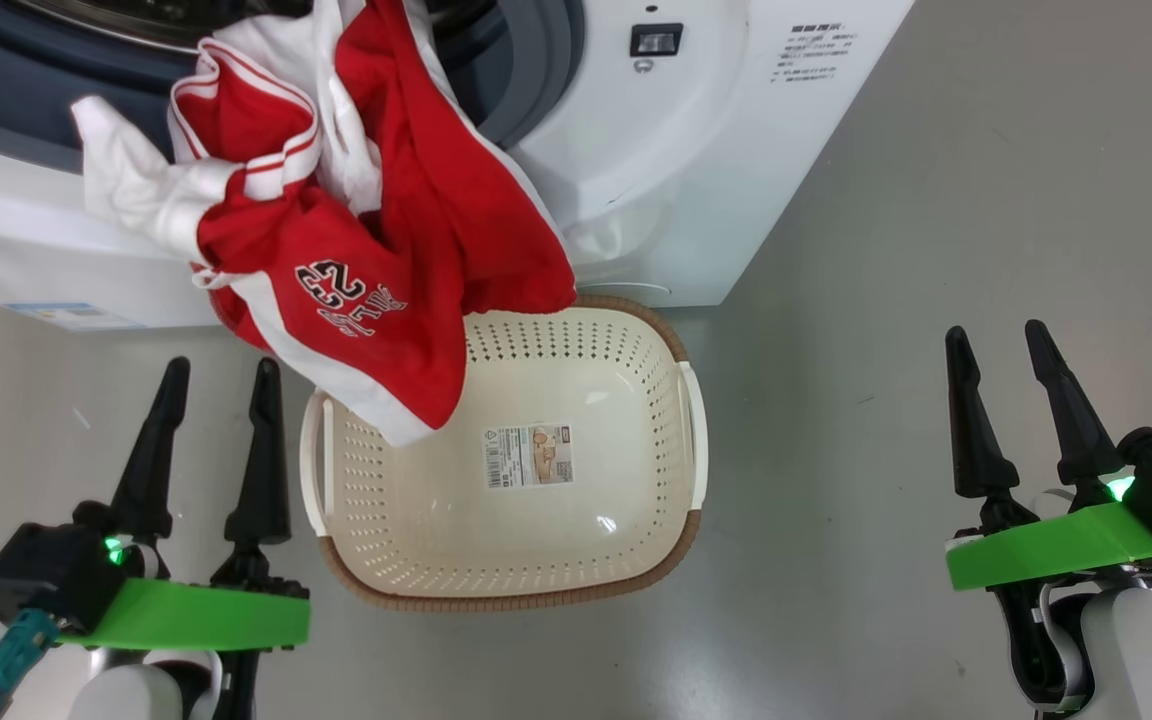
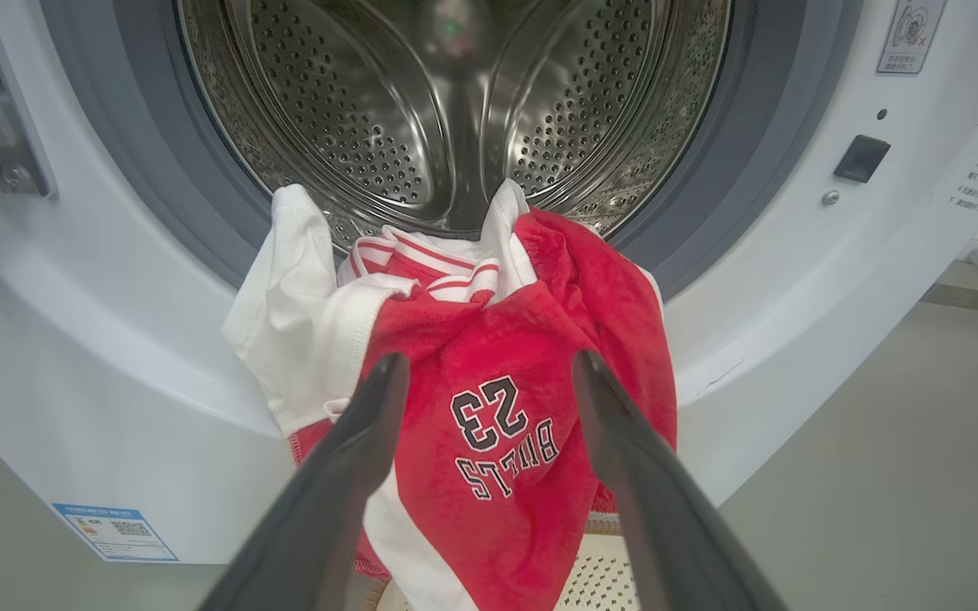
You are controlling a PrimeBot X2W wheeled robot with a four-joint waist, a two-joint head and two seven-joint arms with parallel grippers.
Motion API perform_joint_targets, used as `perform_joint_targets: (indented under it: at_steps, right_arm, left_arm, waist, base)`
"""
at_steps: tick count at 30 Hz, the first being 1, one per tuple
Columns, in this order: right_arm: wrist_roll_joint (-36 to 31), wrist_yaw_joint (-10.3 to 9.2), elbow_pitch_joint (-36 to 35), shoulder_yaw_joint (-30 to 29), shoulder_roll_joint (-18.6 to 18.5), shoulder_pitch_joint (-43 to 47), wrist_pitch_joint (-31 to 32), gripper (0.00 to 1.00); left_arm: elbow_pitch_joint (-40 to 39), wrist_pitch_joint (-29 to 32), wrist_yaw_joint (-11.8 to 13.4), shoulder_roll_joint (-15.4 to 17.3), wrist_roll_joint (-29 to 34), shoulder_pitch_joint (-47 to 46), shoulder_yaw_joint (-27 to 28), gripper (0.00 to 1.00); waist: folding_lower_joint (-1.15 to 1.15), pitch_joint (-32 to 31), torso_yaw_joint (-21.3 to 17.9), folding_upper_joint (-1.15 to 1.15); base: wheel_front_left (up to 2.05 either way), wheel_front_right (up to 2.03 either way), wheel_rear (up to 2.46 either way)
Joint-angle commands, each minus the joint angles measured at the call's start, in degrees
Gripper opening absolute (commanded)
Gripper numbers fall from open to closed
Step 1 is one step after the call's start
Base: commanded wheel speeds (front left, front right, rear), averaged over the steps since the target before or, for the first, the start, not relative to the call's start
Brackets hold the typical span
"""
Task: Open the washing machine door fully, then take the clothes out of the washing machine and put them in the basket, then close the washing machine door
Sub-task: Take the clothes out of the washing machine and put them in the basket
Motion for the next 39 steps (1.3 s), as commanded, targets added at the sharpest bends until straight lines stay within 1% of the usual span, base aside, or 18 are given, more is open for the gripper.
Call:
perform_joint_targets:
  at_steps: [1, 12, 18, 22, 28, 34, 35, 39]
  right_arm:
    - [-0.64, 0.28, -1.36, 1.14, -0.19, 0.69, -0.36, 1.0]
    - [-0.4, 0.28, -1.17, 1.41, -0.19, -0.01, -0.36, 1.0]
    - [-0.31, 0.28, -1.08, 1.54, -0.19, -0.49, -0.36, 1.0]
    - [-0.26, 0.28, -1.05, 1.63, -0.19, -0.86, -0.36, 1.0]
    - [-0.1, 0.28, -1.07, 2.02, -0.19, -1.29, -0.36, 1.0]
    - [0.05, 0.28, -1.14, 2.27, -0.19, -1.49, -0.36, 1.0]
    - [0.05, 0.28, -1.14, 2.27, -0.19, -1.49, -0.36, 1.0]
    - [0.1, 0.28, -1.18, 2.45, -0.19, -1.68, -0.36, 1.0]
  left_arm:
    - [-1.09, -0.45, -0.32, 1.07, -0.28, 0.41, 1.64, 1.0]
    - [1.09, -0.45, -0.32, 1.87, -1.81, -2.81, -0.01, 1.0]
    - [4.11, -0.45, -0.32, 3.68, -2.8, -7.91, -2.52, 1.0]
    - [8.23, -0.45, -0.32, 5.28, -3.57, -12.95, -4.64, 1.0]
    - [16.59, -0.45, -0.32, 7.21, -5.2, -21.91, -7.83, 1.0]
    - [25.1, -0.45, -0.32, 7.78, -7.07, -30.36, -11.28, 1.0]
    - [25.1, -0.45, -0.32, 7.78, -7.07, -30.36, -11.28, 1.0]
    - [31.79, -0.4, -0.32, 8.37, -8.23, -35.75, -13.53, 1.0]
  waist:
    - [0.0, 0.05, 0.0, 0.0]
    - [0.0, 0.73, 0.06, 0.0]
    - [0.0, 1.3, 0.05, 0.0]
    - [0.0, 1.76, 0.02, 0.0]
    - [0.0, 2.43, -0.34, 0.0]
    - [0.0, 3.02, -0.72, 0.0]
    - [0.0, 3.02, -0.72, 0.0]
    - [0.0, 3.56, -1.02, 0.0]
  base:
    - [0.0, 0.0, 0.0]
    - [0.0, 0.0, 0.0]
    - [0.0, 0.0, 0.0]
    - [0.0, 0.0, 0.0]
    - [0.0, 0.0, 0.0]
    - [0.0, 0.0, 0.0]
    - [0.0, 0.0, 0.0]
    - [0.0, 0.0, 0.0]
